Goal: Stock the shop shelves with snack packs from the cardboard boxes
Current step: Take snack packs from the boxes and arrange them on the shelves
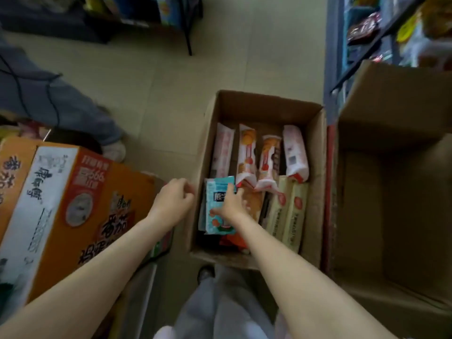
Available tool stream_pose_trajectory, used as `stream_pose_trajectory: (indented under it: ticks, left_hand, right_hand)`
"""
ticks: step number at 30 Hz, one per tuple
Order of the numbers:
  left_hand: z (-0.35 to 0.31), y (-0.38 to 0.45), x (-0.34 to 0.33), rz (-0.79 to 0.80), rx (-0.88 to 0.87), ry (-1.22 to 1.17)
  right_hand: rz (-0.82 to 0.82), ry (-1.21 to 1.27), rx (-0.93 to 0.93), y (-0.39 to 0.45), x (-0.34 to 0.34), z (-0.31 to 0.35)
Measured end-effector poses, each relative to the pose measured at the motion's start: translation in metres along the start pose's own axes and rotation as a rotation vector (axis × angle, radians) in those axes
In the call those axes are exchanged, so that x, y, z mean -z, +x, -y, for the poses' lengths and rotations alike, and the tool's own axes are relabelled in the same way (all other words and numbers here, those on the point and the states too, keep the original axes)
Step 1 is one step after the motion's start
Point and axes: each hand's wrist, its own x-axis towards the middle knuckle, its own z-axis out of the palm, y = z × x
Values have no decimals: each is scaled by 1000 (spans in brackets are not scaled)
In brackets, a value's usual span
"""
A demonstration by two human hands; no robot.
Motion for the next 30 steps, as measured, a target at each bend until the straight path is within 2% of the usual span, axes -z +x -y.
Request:
stream_pose_trajectory:
  ticks: [3, 6, 9, 11, 13, 16, 19, 21, 27, 30]
  left_hand:
    - [9, 2, -8, 14, 29, -40]
    - [13, -9, -14, 38, 46, -59]
    - [9, -21, -10, 58, 51, -89]
    - [5, -27, -3, 52, 47, -98]
    - [0, -35, 5, 50, 41, -105]
    - [-2, -46, 5, 45, 4, -96]
    - [5, -51, -7, 52, -16, -63]
    - [12, -50, -15, 64, -10, -57]
    - [27, -42, -31, 30, -15, -94]
    - [30, -44, -32, 32, 7, -155]
  right_hand:
    - [-61, 195, -111, 8, -27, -4]
    - [-150, 349, -136, 3, -31, -7]
    - [-125, 528, -143, -6, -19, -13]
    - [-108, 511, -201, -15, -10, -19]
    - [-195, 453, -238, -25, -5, -26]
    - [-226, 522, -205, -42, -6, -41]
    - [-35, 736, -106, -40, -19, -47]
    - [24, 774, -80, -28, -33, -47]
    - [-28, 758, 37, 30, -58, -32]
    - [-144, 735, 9, 13, -50, -16]
